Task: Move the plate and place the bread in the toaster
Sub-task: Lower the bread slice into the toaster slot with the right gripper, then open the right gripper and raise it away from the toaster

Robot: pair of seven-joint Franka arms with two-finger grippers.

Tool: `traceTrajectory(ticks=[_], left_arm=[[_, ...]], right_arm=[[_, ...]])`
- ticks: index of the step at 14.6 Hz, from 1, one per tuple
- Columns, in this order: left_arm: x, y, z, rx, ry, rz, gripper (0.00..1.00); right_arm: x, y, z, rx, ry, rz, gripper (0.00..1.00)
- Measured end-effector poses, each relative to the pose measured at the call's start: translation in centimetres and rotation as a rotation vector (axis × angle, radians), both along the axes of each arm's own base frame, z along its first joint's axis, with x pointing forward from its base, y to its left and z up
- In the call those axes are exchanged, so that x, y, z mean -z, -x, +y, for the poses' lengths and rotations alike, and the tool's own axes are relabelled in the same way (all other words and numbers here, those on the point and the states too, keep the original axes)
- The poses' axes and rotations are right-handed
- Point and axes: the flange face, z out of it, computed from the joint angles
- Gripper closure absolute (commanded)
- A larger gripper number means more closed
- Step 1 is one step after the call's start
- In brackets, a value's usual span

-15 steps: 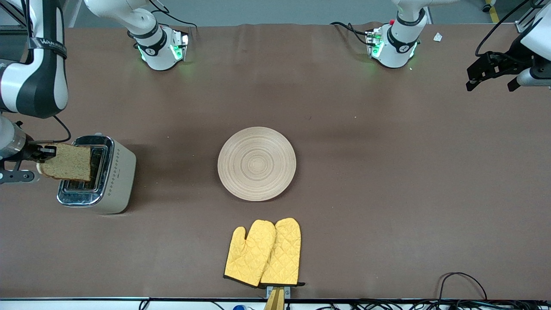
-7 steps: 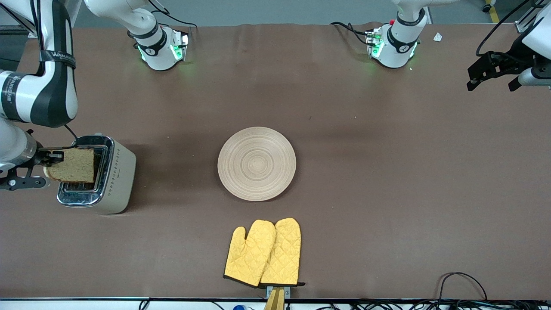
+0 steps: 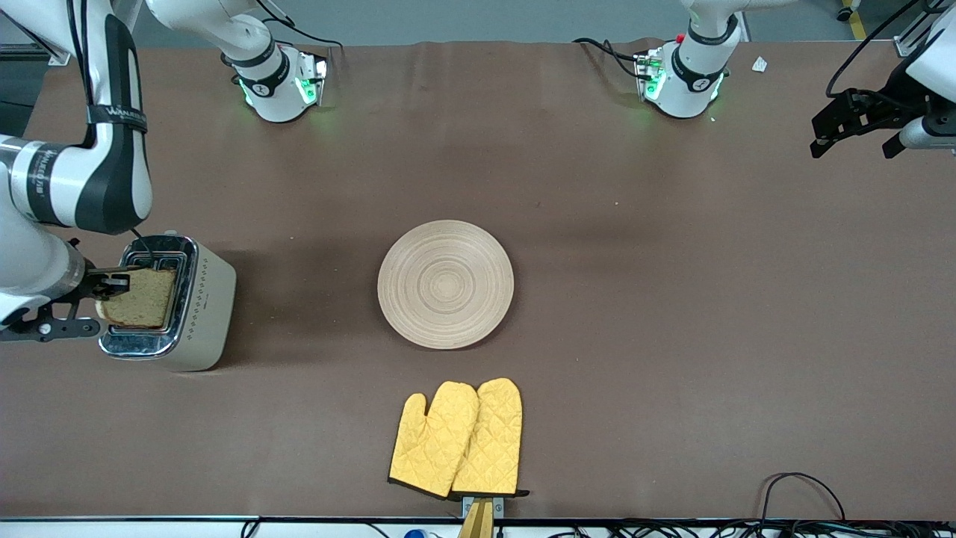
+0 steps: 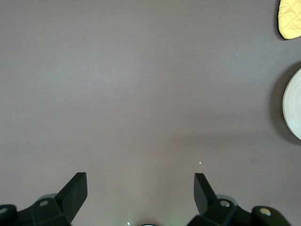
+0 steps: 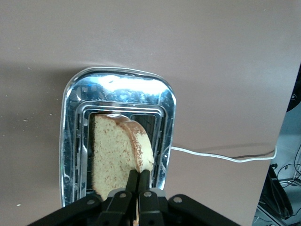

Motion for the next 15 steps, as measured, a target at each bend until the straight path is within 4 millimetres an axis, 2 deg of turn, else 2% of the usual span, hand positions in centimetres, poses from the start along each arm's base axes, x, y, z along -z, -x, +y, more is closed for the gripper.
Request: traceTrajectory(ticks=[1,2,3,6,9,11,15], left_arm=[[0.0,0.0,0.0,0.0,0.0,0.0,0.0],[0.0,0.0,0.0,-0.001,0.0,-0.001,0.0],[-0.1,0.0,0.0,-0.001,0.0,-0.002,0.0],[-0.3,0.0,0.1,-0.002,0.001,-0.006,0.0],[-0.3,0.0,0.1,-0.002,0.001,-0.007,0.0],[-0.3,0.0,0.2,-0.003,0.001,-0.007,0.0],[-0.4,0.0,0.2,-0.004,0.001,-0.008,0.0]], right_arm=[[0.4,-0.1,0.1,0.004,-0.004,0.002,0.59],[0.5,-0.2,0.1,0.01,-0.007,-0.002,0.19],[0.1,-0.4,0.2,0.017,-0.02,-0.014,0.0],[-1.3,-0.8,-0.4,0.065,-0.097,-0.056,0.0],[-2.6,-0.1,-1.7,0.108,-0.132,-0.034,0.0],[-5.7,0.8,-2.2,0.136,-0.191,-0.062,0.0],[-14.9,5.1,-3.9,0.222,-0.373,-0.104,0.0]])
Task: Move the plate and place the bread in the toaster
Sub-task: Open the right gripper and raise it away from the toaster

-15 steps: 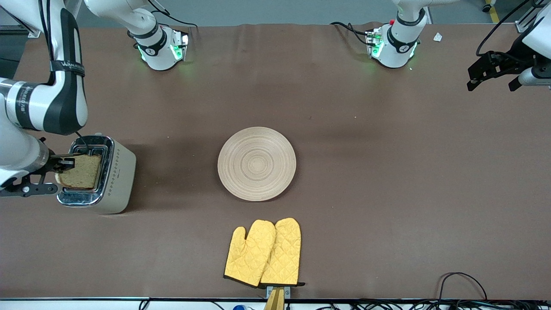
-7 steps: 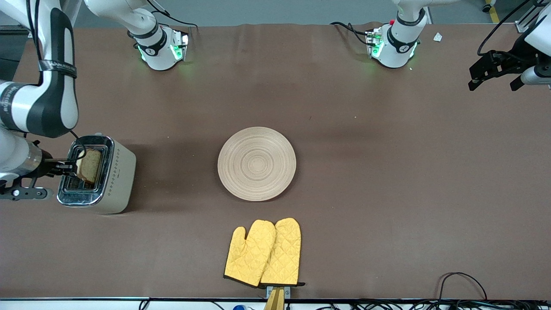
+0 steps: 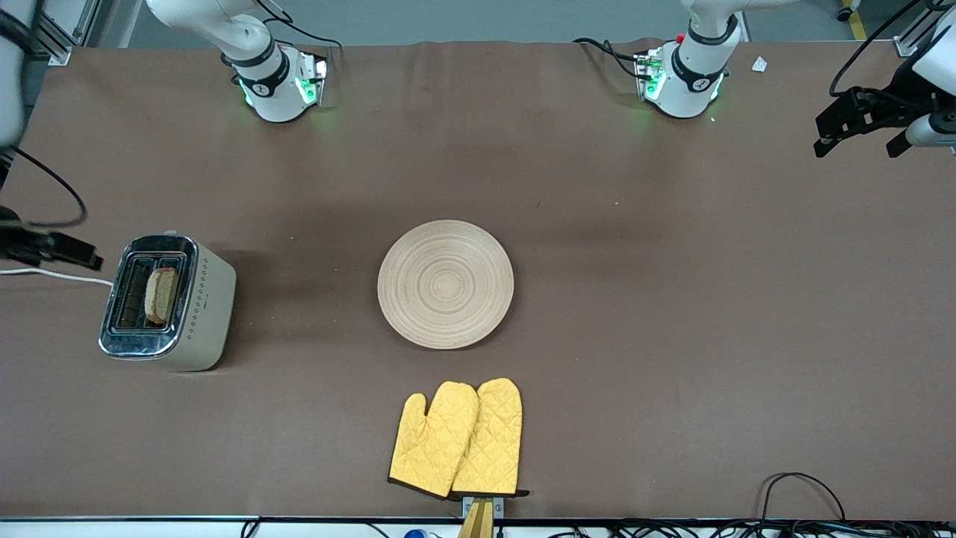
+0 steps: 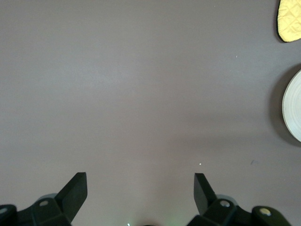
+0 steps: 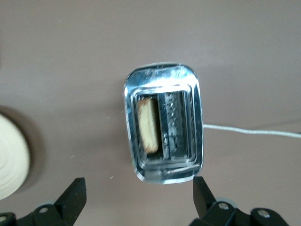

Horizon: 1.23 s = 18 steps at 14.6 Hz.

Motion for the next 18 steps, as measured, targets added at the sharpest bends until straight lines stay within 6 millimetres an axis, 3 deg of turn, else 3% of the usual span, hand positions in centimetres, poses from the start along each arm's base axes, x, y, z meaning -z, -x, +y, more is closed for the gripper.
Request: traceTrajectory(ticks=[2,5,8,18], left_arm=[[0.0,0.0,0.0,0.0,0.0,-0.001,0.0],[-0.1,0.0,0.0,-0.001,0.0,-0.001,0.0],[-0.2,0.0,0.0,-0.001,0.0,-0.003,0.0],[-0.4,0.0,0.1,0.0,0.001,-0.008,0.0]], right_arm=[[-3.5,2.1,1.0,0.018,-0.038,-0.004,0.0],[-5.6,3.6,4.7,-0.029,-0.038,0.008,0.0],[-5.4,3.5,6.9,-0.061,-0.019,0.017,0.0],[-5.2,3.3,8.3,-0.108,0.039,0.024,0.0]])
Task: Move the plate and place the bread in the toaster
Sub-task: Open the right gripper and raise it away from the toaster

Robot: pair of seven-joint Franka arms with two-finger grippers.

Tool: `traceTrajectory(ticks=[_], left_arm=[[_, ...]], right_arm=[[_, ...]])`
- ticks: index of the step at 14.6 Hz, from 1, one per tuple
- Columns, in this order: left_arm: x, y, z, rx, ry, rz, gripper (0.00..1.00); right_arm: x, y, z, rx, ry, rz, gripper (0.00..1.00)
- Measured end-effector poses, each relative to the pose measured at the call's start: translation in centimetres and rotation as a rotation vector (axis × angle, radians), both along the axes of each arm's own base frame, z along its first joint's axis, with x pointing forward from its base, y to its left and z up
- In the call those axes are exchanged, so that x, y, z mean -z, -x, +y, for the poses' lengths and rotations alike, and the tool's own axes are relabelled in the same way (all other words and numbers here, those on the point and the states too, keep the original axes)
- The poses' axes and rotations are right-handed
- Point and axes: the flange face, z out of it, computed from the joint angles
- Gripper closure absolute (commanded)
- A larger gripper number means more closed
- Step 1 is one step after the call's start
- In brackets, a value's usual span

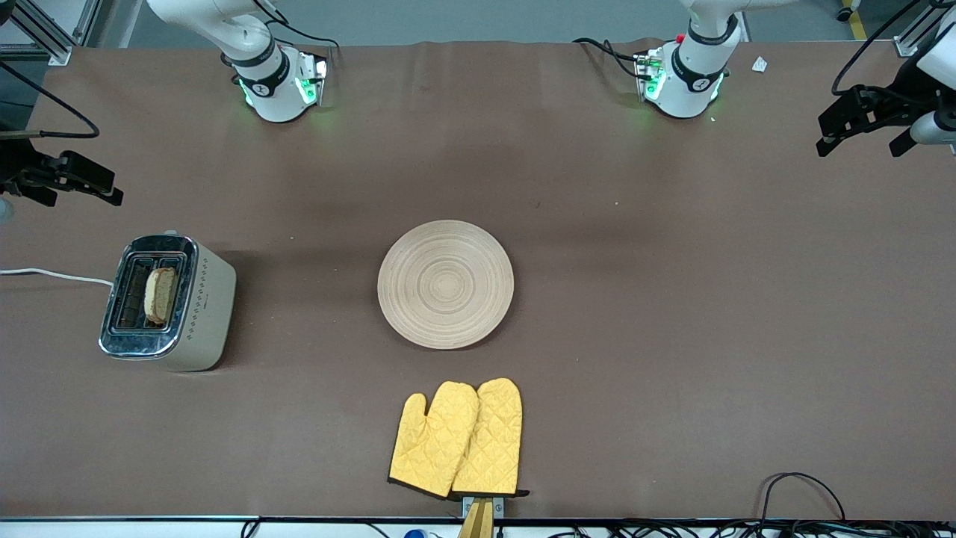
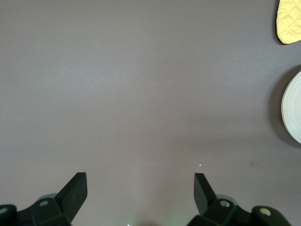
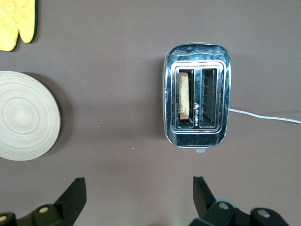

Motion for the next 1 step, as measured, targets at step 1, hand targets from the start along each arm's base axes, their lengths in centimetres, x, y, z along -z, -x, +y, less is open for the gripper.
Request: traceTrajectory(ticks=[1], left_arm=[[-0.06,-0.02,0.04,-0.001,0.0,-0.001,0.0]], right_arm=[[-0.05,0.01,-0.01,-0.005,0.026,-0.001,0.0]])
